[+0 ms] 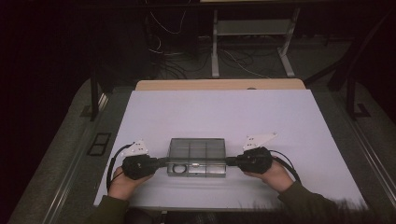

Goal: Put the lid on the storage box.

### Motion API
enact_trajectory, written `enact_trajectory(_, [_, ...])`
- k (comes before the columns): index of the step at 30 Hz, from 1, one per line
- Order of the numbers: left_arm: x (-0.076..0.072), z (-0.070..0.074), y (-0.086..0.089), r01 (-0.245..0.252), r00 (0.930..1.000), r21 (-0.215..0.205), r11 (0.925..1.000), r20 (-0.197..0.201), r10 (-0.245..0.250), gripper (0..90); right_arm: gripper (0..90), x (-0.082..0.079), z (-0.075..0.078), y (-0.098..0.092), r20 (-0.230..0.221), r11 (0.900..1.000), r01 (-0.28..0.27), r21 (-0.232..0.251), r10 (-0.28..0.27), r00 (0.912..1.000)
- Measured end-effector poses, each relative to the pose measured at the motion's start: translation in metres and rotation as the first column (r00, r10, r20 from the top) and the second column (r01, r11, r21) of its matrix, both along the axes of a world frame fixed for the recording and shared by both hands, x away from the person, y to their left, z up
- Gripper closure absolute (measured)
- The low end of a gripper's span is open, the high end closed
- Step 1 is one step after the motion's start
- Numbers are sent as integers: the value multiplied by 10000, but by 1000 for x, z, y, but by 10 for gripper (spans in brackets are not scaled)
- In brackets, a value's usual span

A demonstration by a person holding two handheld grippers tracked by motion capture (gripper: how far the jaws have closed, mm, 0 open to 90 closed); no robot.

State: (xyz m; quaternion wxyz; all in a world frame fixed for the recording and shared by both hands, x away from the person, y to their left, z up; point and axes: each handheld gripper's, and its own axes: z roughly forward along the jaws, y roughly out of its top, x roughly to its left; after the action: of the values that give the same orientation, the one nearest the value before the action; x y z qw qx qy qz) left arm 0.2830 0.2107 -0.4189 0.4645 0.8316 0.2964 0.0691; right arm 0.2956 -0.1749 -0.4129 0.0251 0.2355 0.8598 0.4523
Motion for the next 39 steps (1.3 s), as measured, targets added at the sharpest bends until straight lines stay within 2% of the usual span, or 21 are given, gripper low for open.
enact_trajectory(11, [3,-6,2,-62,9999,468,9989,-129,69,870,885,2,-10,3,-39,9983,-94,-583,92,10000])
enact_trajectory(25, [4,-9,5,-128,9994,794,9968,-323,154,850,885,3,-13,2,-96,9969,-70,-789,62,9999])
enact_trajectory(31, [5,-11,6,-315,9982,956,9949,-469,361,851,885,3,-13,1,-89,9967,-44,-805,37,10000])
enact_trajectory(33, [6,-10,6,-395,9980,1051,9937,-443,444,848,885,3,-13,1,-99,9968,-51,-799,44,9999])
enact_trajectory(39, [10,-5,6,-928,9957,1097,9896,47,928,796,846,7,-12,-5,-37,9976,259,-641,-262,9997])
